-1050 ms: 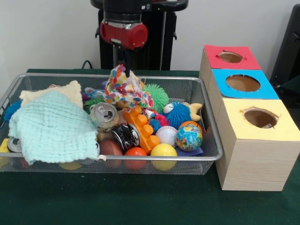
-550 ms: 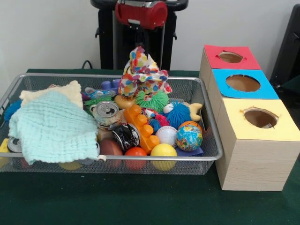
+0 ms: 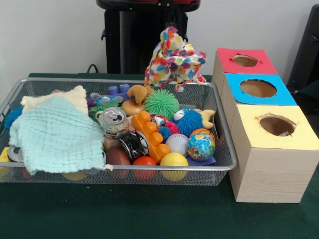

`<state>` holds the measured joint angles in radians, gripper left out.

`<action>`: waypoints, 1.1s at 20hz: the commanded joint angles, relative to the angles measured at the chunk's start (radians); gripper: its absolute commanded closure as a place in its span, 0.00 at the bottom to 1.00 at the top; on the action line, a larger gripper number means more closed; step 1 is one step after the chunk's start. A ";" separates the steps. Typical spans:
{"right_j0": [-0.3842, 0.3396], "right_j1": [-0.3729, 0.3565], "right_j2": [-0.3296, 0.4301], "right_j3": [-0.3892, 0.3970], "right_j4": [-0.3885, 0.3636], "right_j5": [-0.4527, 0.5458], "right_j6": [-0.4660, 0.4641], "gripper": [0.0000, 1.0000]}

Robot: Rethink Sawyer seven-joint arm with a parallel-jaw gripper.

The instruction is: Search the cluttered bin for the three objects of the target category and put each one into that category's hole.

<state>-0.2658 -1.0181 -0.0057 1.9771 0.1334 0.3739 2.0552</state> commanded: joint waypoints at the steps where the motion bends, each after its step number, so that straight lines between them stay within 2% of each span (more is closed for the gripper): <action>1: 0.093 -0.030 -0.055 -0.184 0.032 0.246 0.262 1.00; 8: 0.202 0.042 -0.110 -0.328 0.049 0.282 0.332 1.00; 14: 0.316 0.168 -0.199 -0.481 0.083 0.297 0.431 1.00; 17: 0.334 0.219 -0.215 -0.507 0.110 0.276 0.435 1.00; 19: 0.329 0.244 -0.208 -0.495 0.131 0.269 0.431 1.00; 22: 0.338 0.281 -0.207 -0.487 0.155 0.205 0.446 1.00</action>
<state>0.0758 -0.8706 -0.1896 1.5415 0.2362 0.5435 2.2008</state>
